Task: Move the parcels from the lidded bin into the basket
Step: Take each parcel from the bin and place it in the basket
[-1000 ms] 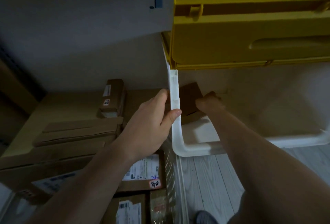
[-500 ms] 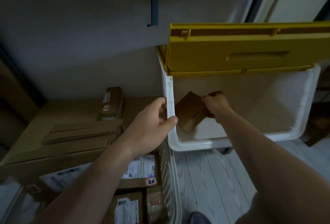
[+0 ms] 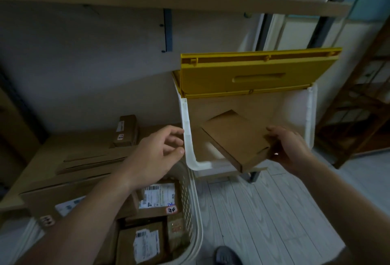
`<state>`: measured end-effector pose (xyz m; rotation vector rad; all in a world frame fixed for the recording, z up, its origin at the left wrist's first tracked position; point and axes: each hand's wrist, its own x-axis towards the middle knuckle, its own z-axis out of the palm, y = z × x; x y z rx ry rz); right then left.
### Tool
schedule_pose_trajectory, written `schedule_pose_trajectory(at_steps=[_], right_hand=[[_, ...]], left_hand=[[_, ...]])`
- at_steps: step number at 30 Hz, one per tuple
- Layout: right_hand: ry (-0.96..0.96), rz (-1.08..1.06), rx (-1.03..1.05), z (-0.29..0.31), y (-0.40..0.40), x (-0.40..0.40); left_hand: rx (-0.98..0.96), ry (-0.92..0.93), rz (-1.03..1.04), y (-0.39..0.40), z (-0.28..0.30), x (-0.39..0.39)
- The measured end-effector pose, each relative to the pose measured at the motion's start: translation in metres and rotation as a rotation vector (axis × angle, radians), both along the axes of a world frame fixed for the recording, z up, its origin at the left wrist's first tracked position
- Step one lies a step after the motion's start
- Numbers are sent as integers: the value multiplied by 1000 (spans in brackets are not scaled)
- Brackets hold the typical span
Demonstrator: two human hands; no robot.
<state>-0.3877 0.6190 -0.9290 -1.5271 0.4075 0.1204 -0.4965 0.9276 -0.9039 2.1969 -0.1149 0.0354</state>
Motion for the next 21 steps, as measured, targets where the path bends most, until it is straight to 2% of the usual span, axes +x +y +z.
schedule_pose_trajectory(at_steps=[6,10,14,21], right_hand=[[-80,93,-4,42,-20,-31],[-88,179,-47,64,-12,-47],[-149,290,-79,71,30,-51],[-215,487,3,74,115,-47]], left_hand=[[-16,-8,26,1,3,-10],[-135,33,62,4,5,-18],[-292,65,164,19,10,-29],[-231,11,343,65,14,-53]])
